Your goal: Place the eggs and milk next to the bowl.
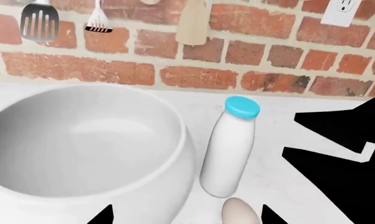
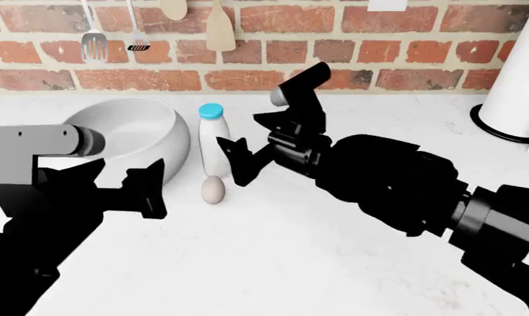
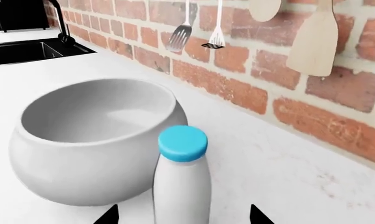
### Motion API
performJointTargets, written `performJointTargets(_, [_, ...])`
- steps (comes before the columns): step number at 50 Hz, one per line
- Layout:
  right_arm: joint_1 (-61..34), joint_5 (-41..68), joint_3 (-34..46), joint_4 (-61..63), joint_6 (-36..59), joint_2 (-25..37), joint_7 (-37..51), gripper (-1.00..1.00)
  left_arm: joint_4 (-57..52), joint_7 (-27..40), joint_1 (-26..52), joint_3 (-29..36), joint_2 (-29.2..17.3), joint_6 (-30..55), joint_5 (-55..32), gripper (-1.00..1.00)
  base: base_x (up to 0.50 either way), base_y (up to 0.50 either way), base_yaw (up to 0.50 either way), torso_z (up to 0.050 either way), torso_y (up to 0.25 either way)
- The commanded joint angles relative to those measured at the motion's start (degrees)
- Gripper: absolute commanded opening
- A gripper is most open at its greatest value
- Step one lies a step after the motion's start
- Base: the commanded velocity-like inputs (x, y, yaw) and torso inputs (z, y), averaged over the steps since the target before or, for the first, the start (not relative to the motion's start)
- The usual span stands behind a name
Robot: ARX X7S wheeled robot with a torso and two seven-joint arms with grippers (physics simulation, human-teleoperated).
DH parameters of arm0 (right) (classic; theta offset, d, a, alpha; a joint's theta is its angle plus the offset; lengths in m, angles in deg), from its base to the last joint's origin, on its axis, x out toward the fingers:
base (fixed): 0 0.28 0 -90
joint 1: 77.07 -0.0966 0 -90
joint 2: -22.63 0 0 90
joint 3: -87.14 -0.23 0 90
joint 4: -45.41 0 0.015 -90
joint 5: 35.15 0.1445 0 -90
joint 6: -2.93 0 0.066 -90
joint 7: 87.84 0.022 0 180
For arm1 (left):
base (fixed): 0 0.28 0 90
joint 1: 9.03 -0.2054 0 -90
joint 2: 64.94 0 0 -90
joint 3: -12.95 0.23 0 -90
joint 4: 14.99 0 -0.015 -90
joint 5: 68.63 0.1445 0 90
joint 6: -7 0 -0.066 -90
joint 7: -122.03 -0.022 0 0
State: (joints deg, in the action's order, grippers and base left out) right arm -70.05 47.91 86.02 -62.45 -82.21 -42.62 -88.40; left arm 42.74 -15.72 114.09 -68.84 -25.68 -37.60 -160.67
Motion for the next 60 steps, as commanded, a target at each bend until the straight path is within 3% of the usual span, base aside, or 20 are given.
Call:
performJointTargets(1, [0.27, -0.13, -0.33, 12.34, -0.10, 6.92, 8.40, 1.00, -2.14, -0.90, -1.83, -0.68, -0.68, -0.58, 0.66, 1.00, 0.00, 0.00, 0.00, 0.000, 0.000])
performJointTargets(33, [6.58, -5.15, -0.97, 40.31, -5.72, 24.82, 29.33, 1.00, -7.00, -9.91, -11.65, -5.71, -2.12, -6.01, 7.08, 1.00, 0.00, 0.00, 0.00, 0.000, 0.000])
performJointTargets(60, [11.55, -13.19, -0.81, 53.24, -9.45, 32.25, 41.40, 1.00, -10.92, -17.77, -24.02, -15.50, -3.17, -13.40, 10.19, 1.00, 0.00, 0.00, 0.00, 0.000, 0.000])
